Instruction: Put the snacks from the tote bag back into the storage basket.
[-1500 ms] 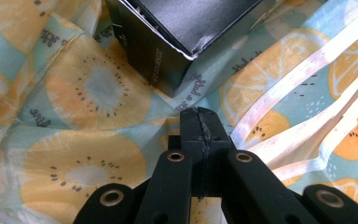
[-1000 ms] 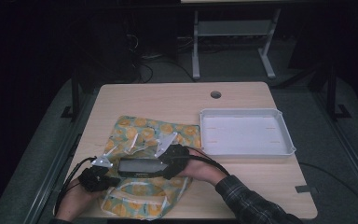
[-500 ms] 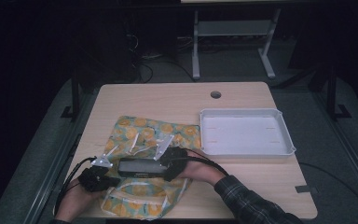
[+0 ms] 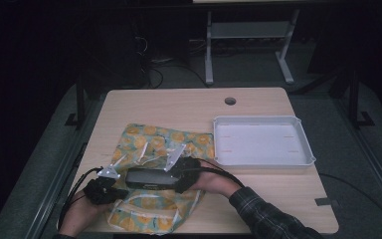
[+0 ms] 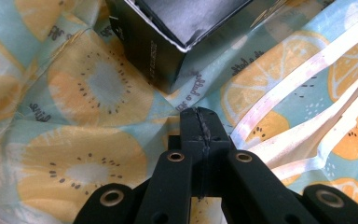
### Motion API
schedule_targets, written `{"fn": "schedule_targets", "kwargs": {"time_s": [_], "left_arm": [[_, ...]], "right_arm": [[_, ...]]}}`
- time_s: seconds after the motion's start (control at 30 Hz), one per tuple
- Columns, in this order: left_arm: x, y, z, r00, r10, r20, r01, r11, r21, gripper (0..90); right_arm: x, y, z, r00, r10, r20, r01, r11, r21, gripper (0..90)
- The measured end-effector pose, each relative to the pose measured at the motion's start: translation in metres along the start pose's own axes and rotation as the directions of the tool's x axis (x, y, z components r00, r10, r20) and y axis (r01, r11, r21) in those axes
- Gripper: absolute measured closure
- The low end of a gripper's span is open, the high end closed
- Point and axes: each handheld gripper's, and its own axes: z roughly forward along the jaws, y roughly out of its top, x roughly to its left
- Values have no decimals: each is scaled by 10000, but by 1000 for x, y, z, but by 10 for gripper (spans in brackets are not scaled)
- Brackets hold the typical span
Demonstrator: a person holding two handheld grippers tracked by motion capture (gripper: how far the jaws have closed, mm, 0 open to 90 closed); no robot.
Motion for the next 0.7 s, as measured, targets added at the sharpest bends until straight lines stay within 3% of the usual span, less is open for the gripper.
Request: {"fn": "schedule_targets", "kwargs": {"time_s": [0.7], "left_arm": [[0, 0, 0, 10000, -30, 1, 30, 10000, -16, 898]], "right_arm": [[0, 8, -27, 9998, 210, 47, -206, 9977, -638, 420]]}}
